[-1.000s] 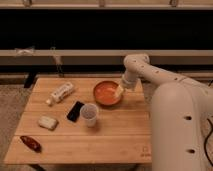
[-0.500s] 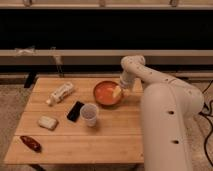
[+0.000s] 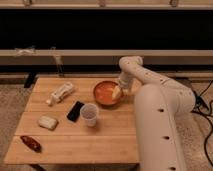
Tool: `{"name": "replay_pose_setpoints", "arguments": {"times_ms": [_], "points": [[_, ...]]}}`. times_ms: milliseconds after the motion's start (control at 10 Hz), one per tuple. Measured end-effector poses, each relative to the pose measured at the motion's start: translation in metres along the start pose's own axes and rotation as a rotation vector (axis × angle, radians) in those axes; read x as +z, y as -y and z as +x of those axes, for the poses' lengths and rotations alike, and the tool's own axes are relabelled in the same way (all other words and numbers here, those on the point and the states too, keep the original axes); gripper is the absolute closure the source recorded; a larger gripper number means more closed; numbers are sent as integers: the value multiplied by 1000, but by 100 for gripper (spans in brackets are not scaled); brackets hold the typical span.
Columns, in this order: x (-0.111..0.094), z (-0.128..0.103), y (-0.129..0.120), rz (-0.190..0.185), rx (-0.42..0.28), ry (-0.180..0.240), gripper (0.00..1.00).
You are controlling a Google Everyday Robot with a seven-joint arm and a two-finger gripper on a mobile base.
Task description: Pick up the ceramic bowl
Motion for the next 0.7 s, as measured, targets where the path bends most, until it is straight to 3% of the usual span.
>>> {"name": "replay_pose_setpoints", "arguments": {"times_ms": [300, 600, 700], "points": [[-1, 6, -4, -7, 11, -15, 66], [-15, 11, -11, -19, 21, 19, 95], [-25, 14, -12, -28, 32, 49, 100]]}}
